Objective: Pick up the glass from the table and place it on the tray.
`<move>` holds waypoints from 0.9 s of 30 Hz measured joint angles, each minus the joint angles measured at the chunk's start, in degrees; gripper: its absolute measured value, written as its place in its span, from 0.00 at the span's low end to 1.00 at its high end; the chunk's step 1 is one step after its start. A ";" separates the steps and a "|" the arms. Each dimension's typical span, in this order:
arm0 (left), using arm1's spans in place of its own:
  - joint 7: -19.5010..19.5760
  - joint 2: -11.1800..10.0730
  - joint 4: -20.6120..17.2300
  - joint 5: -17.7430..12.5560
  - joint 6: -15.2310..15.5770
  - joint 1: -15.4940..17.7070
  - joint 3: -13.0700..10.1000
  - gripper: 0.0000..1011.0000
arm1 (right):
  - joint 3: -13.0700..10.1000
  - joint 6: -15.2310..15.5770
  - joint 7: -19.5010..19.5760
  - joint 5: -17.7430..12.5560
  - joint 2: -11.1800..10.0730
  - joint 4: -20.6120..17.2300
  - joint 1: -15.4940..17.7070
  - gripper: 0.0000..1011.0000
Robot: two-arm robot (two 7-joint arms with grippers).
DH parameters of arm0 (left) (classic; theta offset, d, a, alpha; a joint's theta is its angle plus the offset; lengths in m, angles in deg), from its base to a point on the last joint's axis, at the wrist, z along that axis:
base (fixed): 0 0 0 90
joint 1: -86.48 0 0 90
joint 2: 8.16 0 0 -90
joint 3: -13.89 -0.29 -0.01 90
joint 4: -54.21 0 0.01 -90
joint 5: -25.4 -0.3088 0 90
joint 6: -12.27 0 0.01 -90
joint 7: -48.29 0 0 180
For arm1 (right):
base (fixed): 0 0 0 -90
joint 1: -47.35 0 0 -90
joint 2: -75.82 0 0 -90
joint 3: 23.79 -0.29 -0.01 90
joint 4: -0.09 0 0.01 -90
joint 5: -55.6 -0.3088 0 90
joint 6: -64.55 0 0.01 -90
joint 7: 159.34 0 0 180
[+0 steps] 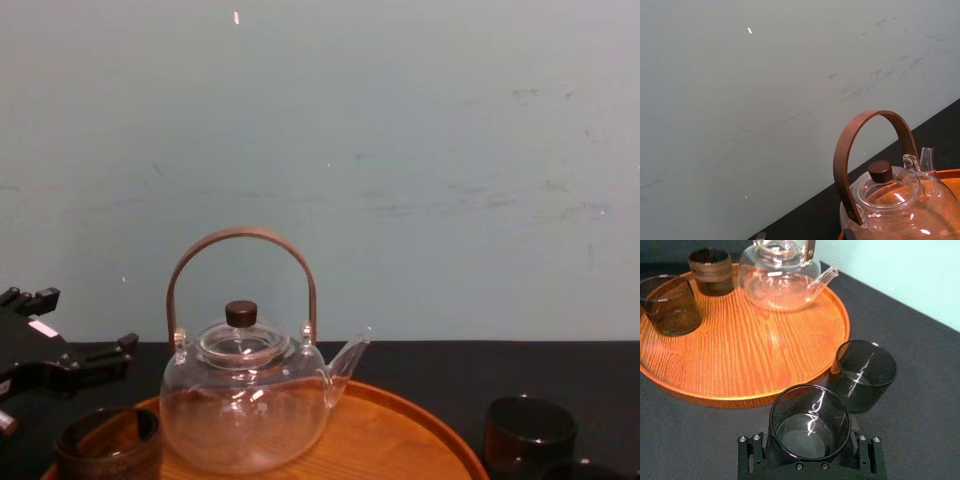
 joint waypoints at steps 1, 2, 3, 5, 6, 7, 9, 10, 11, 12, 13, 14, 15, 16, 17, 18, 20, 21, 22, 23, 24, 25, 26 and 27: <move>0.00 0.00 0.00 0.00 0.00 0.00 0.00 0.99 | -0.15 -0.17 -0.01 -0.16 -0.01 -0.07 0.05 0.90; 0.00 0.00 0.00 0.00 0.00 0.00 0.00 0.99 | -0.38 -0.45 -0.05 -0.45 -0.07 -0.24 0.08 0.90; 0.00 0.00 0.00 0.00 0.00 0.00 0.00 0.99 | -0.53 -0.65 -0.10 -0.66 -0.12 -0.39 0.09 0.90; 0.00 0.00 0.00 0.00 0.00 0.00 0.00 0.99 | -0.89 -1.10 -0.33 -1.13 -0.34 -0.84 0.13 0.90; 0.00 -0.01 0.00 0.00 0.00 0.00 0.00 0.99 | -1.00 -1.24 -0.47 -1.33 -0.43 -1.06 0.13 0.90; 0.00 -0.01 0.00 0.00 0.00 0.00 0.00 0.99 | -1.14 -1.37 -0.61 -1.54 -0.55 -1.33 0.14 0.90; 0.00 0.00 0.00 0.00 0.00 0.00 0.00 0.99 | -1.43 -1.73 -1.06 -2.15 -0.88 -2.00 0.08 0.90; 0.00 0.00 0.00 0.00 0.00 0.00 0.00 0.99 | -1.49 -1.86 -1.20 -2.29 -1.01 -2.23 0.03 0.90; 0.00 0.00 0.00 0.00 0.00 0.00 0.00 0.99 | -1.56 -2.05 -1.43 -2.59 -1.23 -2.59 -0.10 0.90; 0.00 0.00 0.00 0.00 0.00 0.00 0.00 0.99 | -1.57 -2.15 -1.55 -2.69 -1.34 -2.76 -0.20 0.90; 0.00 0.00 0.00 0.00 0.00 0.00 0.00 0.99 | -1.55 -2.43 -1.84 -2.86 -1.53 -3.04 -0.46 0.90; 0.00 0.00 0.00 0.00 0.00 0.00 0.00 0.99 | -1.50 -2.56 -1.99 -2.92 -1.64 -3.16 -0.65 0.90; 0.00 0.00 0.00 0.00 0.00 0.00 0.00 0.99 | -1.42 -2.71 -2.15 -2.96 -1.72 -3.24 -0.84 0.90; 0.00 0.00 0.00 0.00 0.00 0.00 0.00 0.99 | -1.13 -3.00 -2.48 -2.99 -1.86 -3.35 -1.28 0.90; 0.00 0.00 0.00 0.00 0.00 0.00 0.00 0.99 | -0.95 -3.11 -2.65 -2.99 -1.89 -3.36 -1.54 0.90; 0.00 0.00 0.00 0.00 0.00 0.00 0.00 0.99 | -0.75 -3.23 -2.82 -2.99 -1.90 -3.36 -1.80 0.90; 0.00 0.00 0.00 0.00 0.00 0.00 0.00 0.99 | -0.28 -3.44 -3.13 -2.92 -1.89 -3.30 -2.42 0.90; 0.00 0.00 0.00 0.00 0.00 0.00 0.00 0.99 | 0.22 -3.63 -3.41 -2.80 -1.80 -3.11 -3.08 0.90; 0.00 0.00 0.00 0.00 0.00 0.00 0.00 0.99 | 0.45 -3.71 -3.54 -2.73 -1.73 -3.01 -3.38 0.90; 0.00 0.00 0.00 0.00 0.00 0.00 0.00 0.99 | 0.77 -3.84 -3.73 -2.63 -1.62 -2.87 -3.80 0.90; 0.00 0.00 0.00 0.00 0.00 0.00 0.00 0.99 | 1.02 -3.94 -3.88 -2.57 -1.53 -2.75 -4.10 0.90; 0.00 0.00 0.00 0.00 0.00 0.00 0.00 0.99 | 1.68 -4.14 -4.23 -2.37 -1.29 -2.46 -4.81 0.90; 0.00 0.00 0.00 0.00 0.00 0.00 0.00 0.99 | 1.97 -4.24 -4.39 -2.26 -1.17 -2.31 -5.12 0.90; 0.00 0.00 0.00 0.00 0.00 0.00 0.00 0.99 | 2.59 -4.42 -4.70 -2.11 -0.88 -2.02 -5.80 0.90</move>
